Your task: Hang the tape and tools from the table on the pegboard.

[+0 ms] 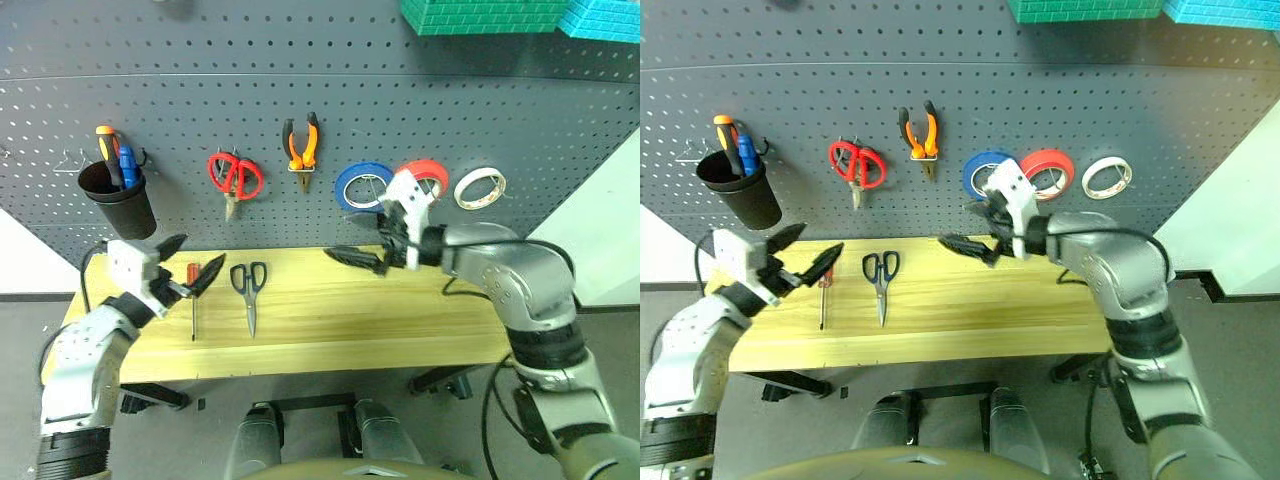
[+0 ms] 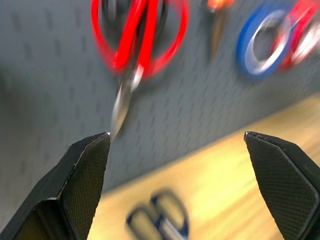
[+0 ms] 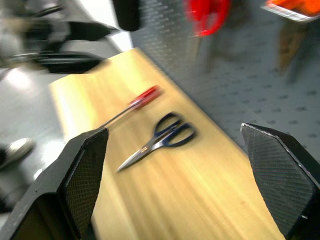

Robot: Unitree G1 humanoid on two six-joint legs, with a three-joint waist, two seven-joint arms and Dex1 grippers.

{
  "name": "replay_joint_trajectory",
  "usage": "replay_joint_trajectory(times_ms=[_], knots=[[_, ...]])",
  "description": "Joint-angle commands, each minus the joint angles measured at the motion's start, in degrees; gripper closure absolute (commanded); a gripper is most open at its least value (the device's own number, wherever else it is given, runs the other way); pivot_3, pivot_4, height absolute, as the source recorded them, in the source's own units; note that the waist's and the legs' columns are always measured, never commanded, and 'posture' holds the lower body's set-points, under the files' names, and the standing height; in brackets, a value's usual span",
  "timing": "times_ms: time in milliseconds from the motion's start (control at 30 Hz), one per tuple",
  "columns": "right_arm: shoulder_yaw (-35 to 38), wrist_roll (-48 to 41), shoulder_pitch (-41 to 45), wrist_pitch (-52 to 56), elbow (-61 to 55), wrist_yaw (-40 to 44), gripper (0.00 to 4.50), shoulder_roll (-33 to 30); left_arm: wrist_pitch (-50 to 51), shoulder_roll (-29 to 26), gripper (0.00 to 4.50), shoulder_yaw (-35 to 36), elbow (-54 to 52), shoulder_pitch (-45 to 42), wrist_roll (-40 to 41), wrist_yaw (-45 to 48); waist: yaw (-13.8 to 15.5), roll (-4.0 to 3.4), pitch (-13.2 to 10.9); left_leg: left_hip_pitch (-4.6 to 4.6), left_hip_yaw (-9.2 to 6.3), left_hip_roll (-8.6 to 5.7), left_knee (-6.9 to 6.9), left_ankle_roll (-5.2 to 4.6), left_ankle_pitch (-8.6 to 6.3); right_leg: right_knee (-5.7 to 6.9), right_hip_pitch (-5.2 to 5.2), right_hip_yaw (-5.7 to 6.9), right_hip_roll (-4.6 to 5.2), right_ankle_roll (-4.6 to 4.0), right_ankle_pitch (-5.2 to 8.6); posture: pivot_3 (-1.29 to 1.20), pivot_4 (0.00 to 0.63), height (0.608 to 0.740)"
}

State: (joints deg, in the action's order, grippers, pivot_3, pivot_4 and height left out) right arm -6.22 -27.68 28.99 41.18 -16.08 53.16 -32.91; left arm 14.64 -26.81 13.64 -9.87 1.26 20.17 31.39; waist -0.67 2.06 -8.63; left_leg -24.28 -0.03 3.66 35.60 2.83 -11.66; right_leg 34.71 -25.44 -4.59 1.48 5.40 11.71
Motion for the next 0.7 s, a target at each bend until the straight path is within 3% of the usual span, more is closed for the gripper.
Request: replay_joint_trajectory(times_ms=[33,267,533,700], knots=[[-0.79,3.61,-0.93,-14.37,6.62,9.27,0.05,-2.84,5.46,1.33,0.00,-3.32,-3.76,-0.40,-2.04,-4.54,-0.04,0.00,0.00,0.02,0.00,0.00,0.01,0.00,0.00,0.01,0.00,0.00,-0.02,0.02,0.01,0.13,0.143,0.740],[-2.15,5.43,0.02,-27.79,20.15,23.78,0.05,-5.04,9.01,7.81,0.00,-8.31,0.24,-5.76,-8.17,-14.31,0.14,-0.18,-0.36,0.11,-0.05,-0.02,0.21,0.01,-0.01,0.01,0.10,0.00,-0.02,0.05,0.02,0.11,0.160,0.740],[-3.78,9.45,6.00,-32.57,29.80,27.68,0.05,-3.97,16.39,14.80,0.00,-12.77,5.52,-11.36,-13.47,-23.14,0.14,-0.30,-0.88,0.09,-0.10,-0.06,0.31,0.00,-0.01,0.25,0.05,-0.01,-0.06,0.07,0.03,0.11,0.174,0.740],[-4.26,10.99,8.53,-33.21,33.38,30.31,0.05,-4.82,26.14,19.39,0.00,-13.59,7.44,-14.77,-15.13,-29.03,0.57,-0.36,-1.24,0.06,-0.18,-0.09,0.44,0.01,-0.01,0.31,0.06,0.00,-0.07,0.08,0.04,0.11,0.178,0.740]])
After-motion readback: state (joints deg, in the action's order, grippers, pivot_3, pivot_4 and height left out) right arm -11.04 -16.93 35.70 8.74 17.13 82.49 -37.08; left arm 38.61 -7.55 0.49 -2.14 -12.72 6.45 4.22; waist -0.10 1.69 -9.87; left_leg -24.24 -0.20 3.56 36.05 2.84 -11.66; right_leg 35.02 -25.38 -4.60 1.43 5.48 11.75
